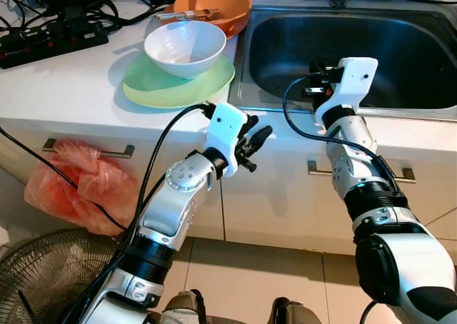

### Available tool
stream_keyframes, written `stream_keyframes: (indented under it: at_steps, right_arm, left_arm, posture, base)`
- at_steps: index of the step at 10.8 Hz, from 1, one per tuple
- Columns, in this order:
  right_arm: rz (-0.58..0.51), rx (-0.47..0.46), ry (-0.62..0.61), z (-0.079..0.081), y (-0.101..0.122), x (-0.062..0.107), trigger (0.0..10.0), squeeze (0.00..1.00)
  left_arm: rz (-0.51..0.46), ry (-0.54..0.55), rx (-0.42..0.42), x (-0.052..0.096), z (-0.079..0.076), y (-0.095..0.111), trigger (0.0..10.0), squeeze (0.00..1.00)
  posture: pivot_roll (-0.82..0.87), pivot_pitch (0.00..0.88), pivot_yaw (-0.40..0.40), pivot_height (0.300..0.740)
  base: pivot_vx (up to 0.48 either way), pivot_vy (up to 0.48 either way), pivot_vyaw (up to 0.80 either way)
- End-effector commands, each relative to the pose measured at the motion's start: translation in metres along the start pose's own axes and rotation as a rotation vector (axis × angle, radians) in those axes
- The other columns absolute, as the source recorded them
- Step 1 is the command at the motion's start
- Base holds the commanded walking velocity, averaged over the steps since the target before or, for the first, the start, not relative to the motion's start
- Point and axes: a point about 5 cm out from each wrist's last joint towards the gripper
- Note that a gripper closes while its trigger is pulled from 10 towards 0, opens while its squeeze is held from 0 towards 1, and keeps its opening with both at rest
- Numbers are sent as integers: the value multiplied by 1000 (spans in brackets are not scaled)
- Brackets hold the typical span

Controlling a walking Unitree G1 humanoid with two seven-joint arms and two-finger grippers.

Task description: Kitchen organization

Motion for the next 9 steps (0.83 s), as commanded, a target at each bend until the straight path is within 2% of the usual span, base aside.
stream_keyframes:
  at_steps: [1, 9]
  right_arm:
    - [-11, 6, 17, 4, 3, -3, 10000, 1000]
    - [-11, 6, 17, 4, 3, -3, 10000, 1000]
  left_arm:
    - [4, -10, -7, 2, -3, 0, 10000, 0]
    - [4, -10, -7, 2, -3, 0, 10000, 0]
  posture:
    - [146, 138, 39, 740]
    - [146, 138, 39, 740]
  base:
    - [0, 0, 0]
    - [0, 0, 0]
Point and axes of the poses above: a point about 5 cm out from each wrist's last joint towards the gripper, its own x axis pointing back from the gripper into the wrist, its own y axis along the axis of the wrist's last joint, z = x × y, and after that the axes turned 3 degrees about x, right-handed
